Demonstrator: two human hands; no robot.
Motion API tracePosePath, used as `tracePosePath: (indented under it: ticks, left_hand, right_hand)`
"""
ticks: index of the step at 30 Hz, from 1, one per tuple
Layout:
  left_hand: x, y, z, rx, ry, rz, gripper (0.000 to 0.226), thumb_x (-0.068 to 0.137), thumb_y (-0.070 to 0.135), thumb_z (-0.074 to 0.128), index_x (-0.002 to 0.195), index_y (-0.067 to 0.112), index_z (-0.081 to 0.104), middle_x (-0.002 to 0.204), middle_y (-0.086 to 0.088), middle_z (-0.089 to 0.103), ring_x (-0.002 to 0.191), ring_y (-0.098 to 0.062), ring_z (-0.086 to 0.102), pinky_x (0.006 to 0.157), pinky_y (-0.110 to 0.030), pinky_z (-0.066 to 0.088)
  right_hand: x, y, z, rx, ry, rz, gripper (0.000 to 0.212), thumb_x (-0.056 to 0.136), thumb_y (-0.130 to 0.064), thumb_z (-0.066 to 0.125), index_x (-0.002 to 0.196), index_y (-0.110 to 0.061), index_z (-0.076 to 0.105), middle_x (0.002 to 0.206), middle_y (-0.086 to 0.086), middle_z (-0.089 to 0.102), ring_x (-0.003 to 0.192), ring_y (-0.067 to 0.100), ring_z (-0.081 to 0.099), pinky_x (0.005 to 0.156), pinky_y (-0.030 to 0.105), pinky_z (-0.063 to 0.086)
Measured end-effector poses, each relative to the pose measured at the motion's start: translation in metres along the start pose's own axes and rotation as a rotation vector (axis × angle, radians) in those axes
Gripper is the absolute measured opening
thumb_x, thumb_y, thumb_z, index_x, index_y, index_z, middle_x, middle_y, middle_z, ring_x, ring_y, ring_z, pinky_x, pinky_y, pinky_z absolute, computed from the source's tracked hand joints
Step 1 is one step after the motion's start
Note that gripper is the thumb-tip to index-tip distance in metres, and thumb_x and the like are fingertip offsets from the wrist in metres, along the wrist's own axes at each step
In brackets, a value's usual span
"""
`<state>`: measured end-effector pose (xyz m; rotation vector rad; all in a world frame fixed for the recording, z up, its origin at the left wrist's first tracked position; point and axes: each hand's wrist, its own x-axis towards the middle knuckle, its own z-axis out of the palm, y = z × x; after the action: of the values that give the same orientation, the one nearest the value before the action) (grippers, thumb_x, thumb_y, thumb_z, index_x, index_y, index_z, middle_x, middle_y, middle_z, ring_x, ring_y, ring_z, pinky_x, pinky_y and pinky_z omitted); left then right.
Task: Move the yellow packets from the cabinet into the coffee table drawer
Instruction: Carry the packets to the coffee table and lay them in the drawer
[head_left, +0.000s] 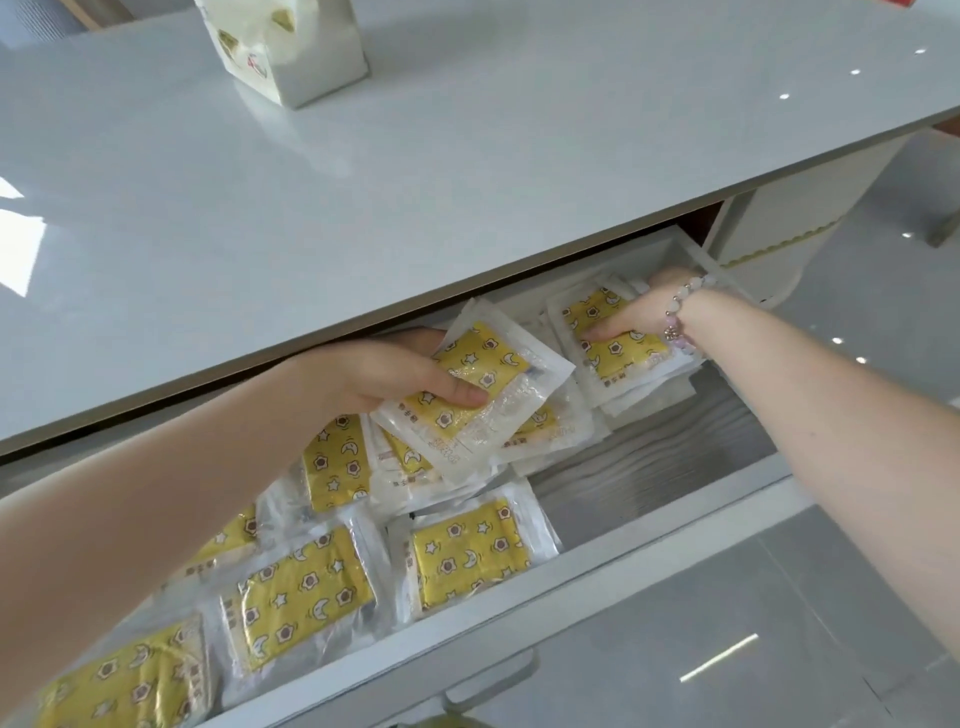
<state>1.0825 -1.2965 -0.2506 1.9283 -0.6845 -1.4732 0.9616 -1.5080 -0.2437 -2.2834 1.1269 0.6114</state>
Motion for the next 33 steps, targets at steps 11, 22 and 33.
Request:
tracePosePath:
  ticks: [11,22,33]
  left_hand:
    - [-0.017,-0.013,0.007,0.014,0.014,-0.016,0.054,0.067,0.019,0.073,0.119,0.019,0.058,0.111,-0.002,0.07,0.099,-0.023,0.068,0.084,-0.04,0.056]
    - [-0.022,-0.012,0.007,0.061,-0.029,0.006,0.04,0.075,0.011,0.071,0.113,0.019,0.061,0.109,-0.001,0.071,0.096,-0.019,0.069,0.079,-0.032,0.058]
    - [-0.025,-0.013,0.01,0.145,-0.095,0.06,0.039,0.075,0.012,0.076,0.112,0.015,0.061,0.107,-0.003,0.071,0.097,-0.02,0.068,0.086,-0.034,0.055]
  right_hand:
    - [-0.009,0.001,0.004,-0.172,0.156,0.033,0.071,0.068,-0.072,0.063,0.084,-0.003,0.055,0.063,0.008,0.052,0.051,0.014,0.048,0.043,0.021,0.036]
    - [-0.044,-0.015,0.017,-0.239,0.24,-0.305,0.088,0.08,-0.078,0.029,0.105,-0.002,0.065,0.111,0.016,0.064,0.106,0.027,0.058,0.078,0.029,0.048]
    - [-0.06,-0.047,0.044,0.12,-0.028,-0.446,0.06,0.06,-0.057,0.079,0.099,-0.014,0.066,0.088,-0.001,0.067,0.071,0.012,0.061,0.062,0.022,0.049]
